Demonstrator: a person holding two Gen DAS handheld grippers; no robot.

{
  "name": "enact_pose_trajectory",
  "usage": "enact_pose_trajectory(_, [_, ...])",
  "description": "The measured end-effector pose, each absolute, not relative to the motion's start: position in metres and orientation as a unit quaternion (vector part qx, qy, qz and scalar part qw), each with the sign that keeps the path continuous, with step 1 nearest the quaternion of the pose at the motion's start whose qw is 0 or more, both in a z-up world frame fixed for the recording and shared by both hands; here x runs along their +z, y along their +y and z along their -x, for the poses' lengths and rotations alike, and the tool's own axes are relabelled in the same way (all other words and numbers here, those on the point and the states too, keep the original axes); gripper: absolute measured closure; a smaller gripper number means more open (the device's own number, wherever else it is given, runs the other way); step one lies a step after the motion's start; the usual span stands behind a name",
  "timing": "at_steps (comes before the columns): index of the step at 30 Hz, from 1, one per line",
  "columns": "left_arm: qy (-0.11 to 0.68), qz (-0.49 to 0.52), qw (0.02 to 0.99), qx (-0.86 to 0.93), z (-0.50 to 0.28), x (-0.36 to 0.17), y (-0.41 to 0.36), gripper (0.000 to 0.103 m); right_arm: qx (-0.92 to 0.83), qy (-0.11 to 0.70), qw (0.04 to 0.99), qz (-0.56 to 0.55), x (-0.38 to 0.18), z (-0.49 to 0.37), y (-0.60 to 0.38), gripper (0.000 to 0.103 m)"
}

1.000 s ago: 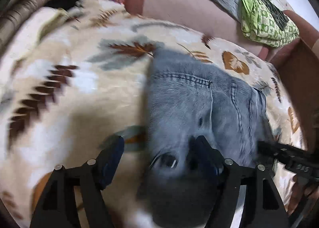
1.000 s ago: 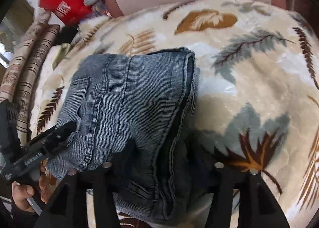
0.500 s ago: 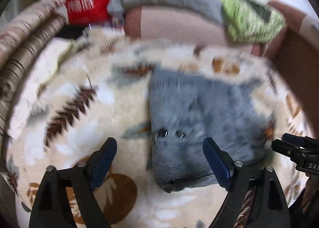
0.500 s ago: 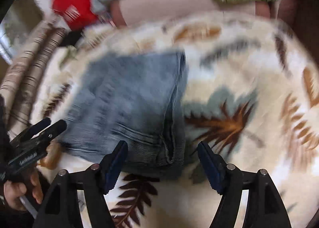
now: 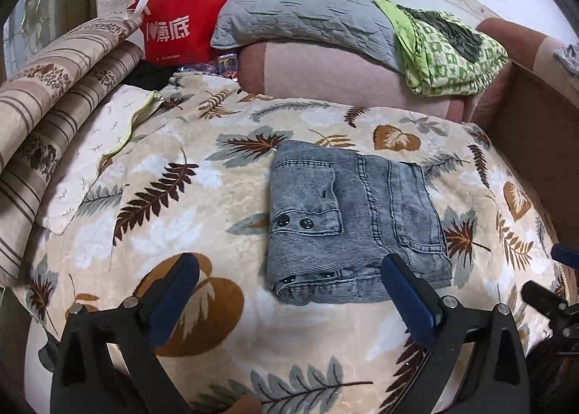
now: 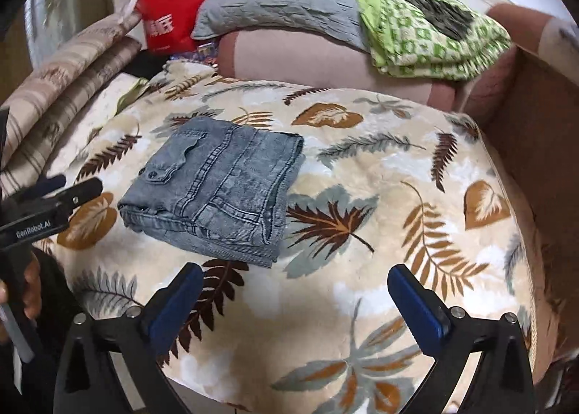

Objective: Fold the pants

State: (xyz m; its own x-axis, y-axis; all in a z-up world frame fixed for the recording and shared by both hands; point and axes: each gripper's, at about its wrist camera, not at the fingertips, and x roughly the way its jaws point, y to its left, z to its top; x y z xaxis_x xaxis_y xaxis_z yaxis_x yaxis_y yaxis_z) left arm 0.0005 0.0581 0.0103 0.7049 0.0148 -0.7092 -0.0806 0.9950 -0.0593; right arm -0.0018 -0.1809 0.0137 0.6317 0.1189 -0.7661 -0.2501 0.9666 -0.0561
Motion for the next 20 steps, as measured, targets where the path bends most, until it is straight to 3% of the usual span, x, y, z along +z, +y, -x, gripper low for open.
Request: enact_pose_trajectory(20, [0.418,0.014,0.908,0.027,-0.033,0.007,0.043,0.002,0.122,0.427,0.892,0.091,0.015,-0.018,-0.166,0.0])
